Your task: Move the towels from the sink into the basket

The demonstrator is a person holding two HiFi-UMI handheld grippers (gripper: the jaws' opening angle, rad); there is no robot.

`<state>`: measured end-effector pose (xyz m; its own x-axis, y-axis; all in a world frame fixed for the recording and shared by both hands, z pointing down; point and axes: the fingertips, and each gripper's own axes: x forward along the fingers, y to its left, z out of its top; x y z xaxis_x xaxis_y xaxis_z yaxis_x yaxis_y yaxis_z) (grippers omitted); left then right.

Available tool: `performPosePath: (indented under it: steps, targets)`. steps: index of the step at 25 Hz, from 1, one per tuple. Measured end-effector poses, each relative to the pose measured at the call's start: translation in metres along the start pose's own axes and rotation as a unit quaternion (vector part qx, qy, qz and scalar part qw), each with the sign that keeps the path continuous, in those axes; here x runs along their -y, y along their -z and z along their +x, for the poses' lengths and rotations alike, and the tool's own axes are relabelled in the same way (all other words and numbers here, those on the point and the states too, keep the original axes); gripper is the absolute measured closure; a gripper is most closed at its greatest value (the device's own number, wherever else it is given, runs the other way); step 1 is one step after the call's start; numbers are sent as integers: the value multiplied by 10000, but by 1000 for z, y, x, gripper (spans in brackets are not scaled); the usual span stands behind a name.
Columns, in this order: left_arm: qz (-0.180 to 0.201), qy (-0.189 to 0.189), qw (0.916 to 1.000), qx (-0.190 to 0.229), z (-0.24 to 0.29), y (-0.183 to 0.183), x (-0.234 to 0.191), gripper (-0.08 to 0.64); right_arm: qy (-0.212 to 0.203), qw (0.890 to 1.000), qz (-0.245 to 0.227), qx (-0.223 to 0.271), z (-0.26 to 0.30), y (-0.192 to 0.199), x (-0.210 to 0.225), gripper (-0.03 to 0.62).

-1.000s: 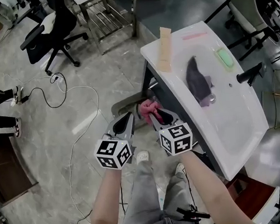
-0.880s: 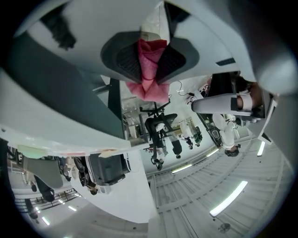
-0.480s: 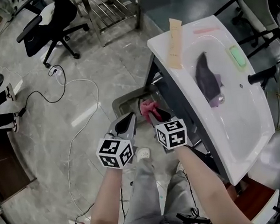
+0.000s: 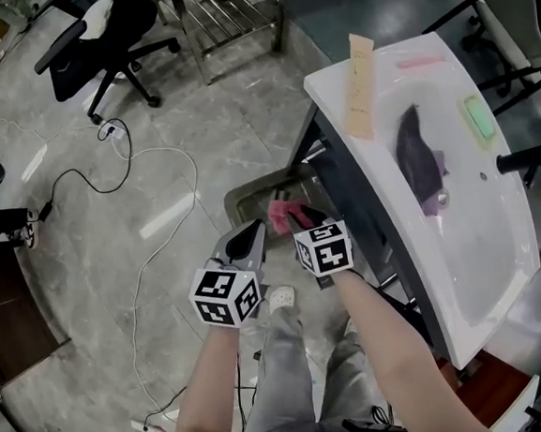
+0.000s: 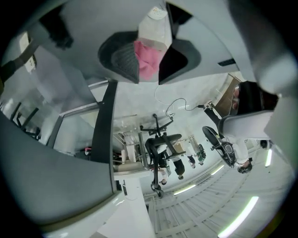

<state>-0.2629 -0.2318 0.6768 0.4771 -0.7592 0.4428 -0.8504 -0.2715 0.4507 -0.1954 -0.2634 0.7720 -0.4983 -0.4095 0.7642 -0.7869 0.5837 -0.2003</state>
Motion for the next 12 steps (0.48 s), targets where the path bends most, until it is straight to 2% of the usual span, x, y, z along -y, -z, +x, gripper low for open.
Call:
performPosePath:
  steps: [5, 12]
  targets:
    - [-50, -56, 10000, -17, -1, 2, -7, 557, -28, 9999, -123, -79, 2, -5, -3, 440]
    - [6, -42, 10000, 23, -4, -10, 3, 557, -36, 10000, 8, -16, -21, -3, -4, 440]
